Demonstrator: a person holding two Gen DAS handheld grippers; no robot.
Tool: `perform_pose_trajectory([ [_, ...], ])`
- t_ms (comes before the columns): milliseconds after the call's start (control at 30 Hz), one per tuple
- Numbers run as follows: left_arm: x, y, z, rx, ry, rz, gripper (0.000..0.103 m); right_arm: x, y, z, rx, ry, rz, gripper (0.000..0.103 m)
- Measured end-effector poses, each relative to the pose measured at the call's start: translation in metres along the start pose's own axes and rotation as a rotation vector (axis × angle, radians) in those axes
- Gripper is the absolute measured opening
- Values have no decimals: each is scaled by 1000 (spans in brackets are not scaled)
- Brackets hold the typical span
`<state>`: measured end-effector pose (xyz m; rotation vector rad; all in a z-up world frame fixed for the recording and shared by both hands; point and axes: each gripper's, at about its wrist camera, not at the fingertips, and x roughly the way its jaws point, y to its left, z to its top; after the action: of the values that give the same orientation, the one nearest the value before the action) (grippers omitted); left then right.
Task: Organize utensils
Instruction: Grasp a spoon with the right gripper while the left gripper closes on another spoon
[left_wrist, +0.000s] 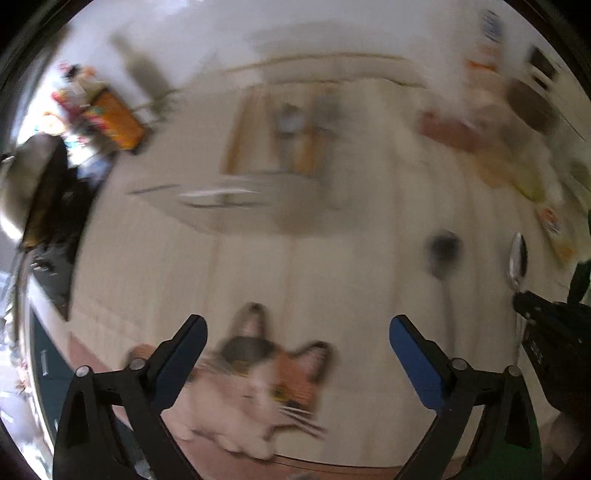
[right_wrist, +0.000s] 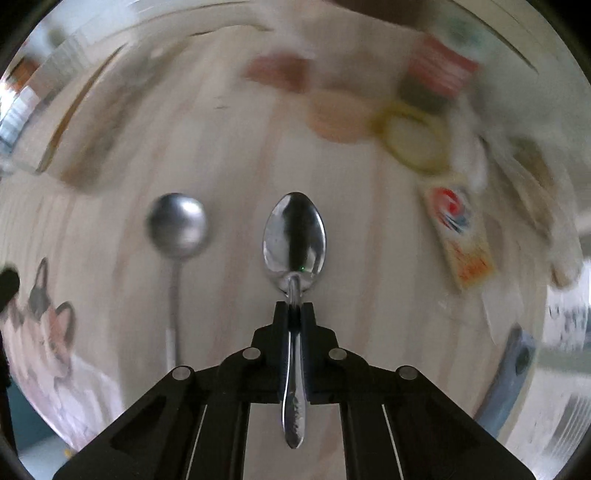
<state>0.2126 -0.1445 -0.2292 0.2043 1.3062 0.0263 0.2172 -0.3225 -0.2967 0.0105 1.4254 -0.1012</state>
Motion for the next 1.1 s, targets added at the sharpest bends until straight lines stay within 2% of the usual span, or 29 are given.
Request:
perform_pose_trajectory([
  [100,13,-28,2,37,71,-108,90,2,-34,-15,113,27,26,7],
  [133,20,-38,3,44,103,-145,82,2,-41,-19,134,36,33,7],
  [167,26,-46,5,46,132,-174,78,3,-49,-23,161,48,42,7],
  [200,32,-52,7,45,155,-189,75,3,-57,-27,185,57,62,7],
  [267,42,-61,12,29,188,-211,74,5,-70,-34,230,66,75,7],
  [367,53,-75,23,33,201,-205,67,7,-82,-37,273,65,89,7],
  [500,57,-88,37,64,175,-151,56,11,-89,-41,308,64,103,7],
  [567,57,-91,42,65,161,-151,45,12,-88,-44,321,68,106,7],
  [600,56,-92,45,66,155,-152,35,12,-85,-46,328,71,111,7],
  [667,56,-94,50,73,149,-156,25,13,-81,-47,328,75,117,7],
  [700,56,-95,52,78,143,-159,13,13,-94,-41,326,77,117,7],
  [733,56,-97,53,90,138,-160,6,11,-91,-39,320,77,115,7],
  [933,52,-111,56,147,112,-140,0,9,-88,-37,285,57,86,7],
  [1100,34,-107,45,163,82,-138,0,4,-85,-41,288,40,106,6],
])
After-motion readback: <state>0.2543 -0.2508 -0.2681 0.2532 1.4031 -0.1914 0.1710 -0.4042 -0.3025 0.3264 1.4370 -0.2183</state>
